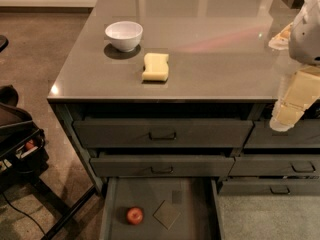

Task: Pick apple from bottom drawer and place on counter

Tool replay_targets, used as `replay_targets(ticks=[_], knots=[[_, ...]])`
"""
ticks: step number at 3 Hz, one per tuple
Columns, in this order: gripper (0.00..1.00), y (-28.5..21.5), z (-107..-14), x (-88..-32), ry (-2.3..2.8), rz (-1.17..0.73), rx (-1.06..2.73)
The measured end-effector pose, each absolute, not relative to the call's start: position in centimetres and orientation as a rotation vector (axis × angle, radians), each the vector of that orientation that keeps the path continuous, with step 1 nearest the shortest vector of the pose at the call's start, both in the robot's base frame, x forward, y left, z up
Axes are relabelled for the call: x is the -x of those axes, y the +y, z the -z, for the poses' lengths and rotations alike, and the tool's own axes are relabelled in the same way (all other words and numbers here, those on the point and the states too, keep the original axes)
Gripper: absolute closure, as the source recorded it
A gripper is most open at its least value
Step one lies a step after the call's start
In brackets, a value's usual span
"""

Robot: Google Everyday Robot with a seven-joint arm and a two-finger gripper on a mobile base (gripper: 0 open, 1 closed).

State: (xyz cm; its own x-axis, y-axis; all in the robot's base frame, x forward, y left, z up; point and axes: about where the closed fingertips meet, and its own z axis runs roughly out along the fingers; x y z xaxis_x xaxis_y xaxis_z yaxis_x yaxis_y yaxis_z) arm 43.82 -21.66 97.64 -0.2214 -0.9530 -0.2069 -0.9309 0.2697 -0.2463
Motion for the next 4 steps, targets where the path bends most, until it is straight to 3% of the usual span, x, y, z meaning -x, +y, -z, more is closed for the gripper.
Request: replay_targets(ticks=[2, 3, 4], knots=[[0.0, -21.4, -97.7, -43.4, 2.202, 0.097, 1.679], [0.0, -19.6, -94.5, -41.8, 2.143, -0.012, 1.622], [0.0, -15.6, -86.9, -40.3, 2.081, -0.263, 1.56]])
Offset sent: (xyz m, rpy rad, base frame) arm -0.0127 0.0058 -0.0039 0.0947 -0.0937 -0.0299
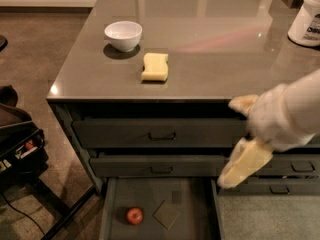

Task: Pick apple from bottom drawer and place on counter

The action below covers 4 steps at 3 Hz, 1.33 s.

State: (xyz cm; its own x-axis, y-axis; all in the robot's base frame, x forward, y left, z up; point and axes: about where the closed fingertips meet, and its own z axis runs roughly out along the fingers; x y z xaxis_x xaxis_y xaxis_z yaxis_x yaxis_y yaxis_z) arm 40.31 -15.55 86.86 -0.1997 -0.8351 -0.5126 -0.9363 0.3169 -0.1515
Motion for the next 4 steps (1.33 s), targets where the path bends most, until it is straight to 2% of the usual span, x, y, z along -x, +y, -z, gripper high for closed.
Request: replay_targets(ticks=[1, 3, 4], knots=[[0.0, -8.0, -78.1, -40.1, 1.999, -0.598, 1.494], [0.0, -6.7, -75.1, -40.5, 1.972, -0.632, 1.368], [0.0, -3.4, -69.5, -38.9, 1.927, -0.729, 1.318]])
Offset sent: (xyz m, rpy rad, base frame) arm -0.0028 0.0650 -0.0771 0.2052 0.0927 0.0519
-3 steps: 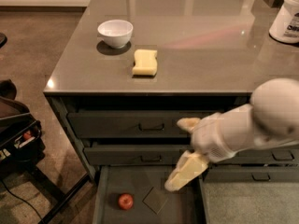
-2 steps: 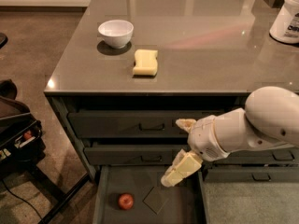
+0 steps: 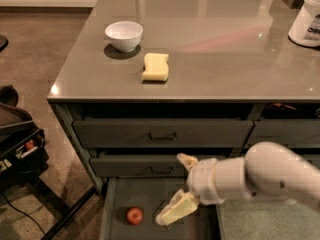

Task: Pick apple from bottom drawer and place on counter

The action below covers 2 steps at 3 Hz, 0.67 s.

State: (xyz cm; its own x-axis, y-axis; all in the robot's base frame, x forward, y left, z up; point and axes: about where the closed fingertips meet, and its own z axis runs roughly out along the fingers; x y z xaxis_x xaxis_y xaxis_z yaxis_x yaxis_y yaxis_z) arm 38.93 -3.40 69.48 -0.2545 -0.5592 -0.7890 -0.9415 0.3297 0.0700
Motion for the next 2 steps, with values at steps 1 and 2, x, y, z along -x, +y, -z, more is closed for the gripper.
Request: replay_targets(ticks=[1, 2], knots=[[0.0, 0.6, -62.7, -39.5, 1.873, -0.809, 1.299], [0.0, 0.6, -59.9, -40.8, 1.899, -0.82, 1.208]])
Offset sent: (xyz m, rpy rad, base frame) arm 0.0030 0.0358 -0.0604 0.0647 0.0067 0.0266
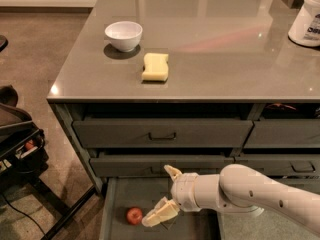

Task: Pick apple from bottom drawer and place on counter

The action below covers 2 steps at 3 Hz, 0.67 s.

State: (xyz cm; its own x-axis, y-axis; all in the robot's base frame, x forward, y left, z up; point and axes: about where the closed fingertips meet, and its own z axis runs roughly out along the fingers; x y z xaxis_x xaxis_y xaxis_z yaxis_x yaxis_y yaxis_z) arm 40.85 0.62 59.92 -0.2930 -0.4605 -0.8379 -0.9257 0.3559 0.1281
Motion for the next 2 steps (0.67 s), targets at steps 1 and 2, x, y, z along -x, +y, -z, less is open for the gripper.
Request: replay_targets(ticks=[1, 2], knots=[[0.0, 0.8, -60.1, -40.5, 1.896, -0.795, 1.201], [0.0, 1.9, -57.4, -40.4, 1.86, -0.752, 1.253]])
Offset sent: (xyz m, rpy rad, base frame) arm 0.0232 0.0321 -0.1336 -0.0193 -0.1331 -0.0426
